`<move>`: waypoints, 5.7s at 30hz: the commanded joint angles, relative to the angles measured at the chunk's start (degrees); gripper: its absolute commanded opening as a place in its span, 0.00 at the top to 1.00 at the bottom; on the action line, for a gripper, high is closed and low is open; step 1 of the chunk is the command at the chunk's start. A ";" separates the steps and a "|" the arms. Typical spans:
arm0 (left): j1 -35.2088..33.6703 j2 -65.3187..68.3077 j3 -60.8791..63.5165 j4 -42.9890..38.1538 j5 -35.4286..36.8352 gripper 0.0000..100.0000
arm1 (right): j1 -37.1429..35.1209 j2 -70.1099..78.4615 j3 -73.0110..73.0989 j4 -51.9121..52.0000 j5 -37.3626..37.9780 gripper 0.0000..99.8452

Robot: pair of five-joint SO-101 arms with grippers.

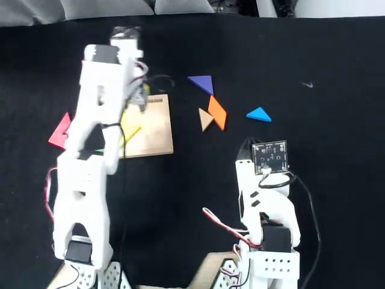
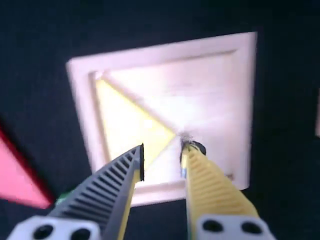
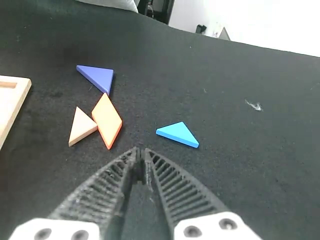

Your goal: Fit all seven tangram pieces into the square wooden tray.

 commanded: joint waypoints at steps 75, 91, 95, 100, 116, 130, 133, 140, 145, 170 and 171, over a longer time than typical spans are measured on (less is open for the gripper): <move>-36.79 -24.26 51.74 -31.38 1.58 0.68 | -2.29 -4.09 -0.22 -1.05 0.00 0.99; -36.18 -3.52 27.56 -25.23 -3.52 0.79 | -2.29 -4.26 -0.22 -1.05 0.00 0.99; -35.82 -3.25 27.21 -24.79 -3.60 0.79 | -2.29 -4.26 -0.22 -1.05 0.00 0.99; -33.27 -4.40 22.81 -17.49 -3.78 0.79 | -2.29 -4.26 -0.22 -1.05 0.00 0.99; -20.70 -5.27 11.56 -5.80 -1.93 0.81 | -2.29 -4.44 -0.22 -1.05 0.00 0.99; -16.66 -4.66 8.31 -5.36 0.70 0.82 | -2.29 -4.53 -0.22 -1.05 0.00 0.99; -16.75 -2.64 8.57 -5.45 0.70 0.82 | -2.29 -4.53 -0.22 -1.05 0.00 0.99; -16.92 1.58 8.57 -5.27 1.32 0.84 | -2.20 -4.53 -0.22 -1.05 0.00 0.99; -17.01 1.14 6.46 -4.13 2.73 0.98 | -2.11 -4.53 -0.22 -1.05 0.00 0.99; 4.53 -29.71 33.71 2.46 -63.82 0.97 | -1.93 -4.53 -0.22 -1.23 0.00 0.99; 4.70 -29.71 35.21 2.37 -66.90 0.97 | -1.93 -4.53 -0.22 -1.23 0.00 0.99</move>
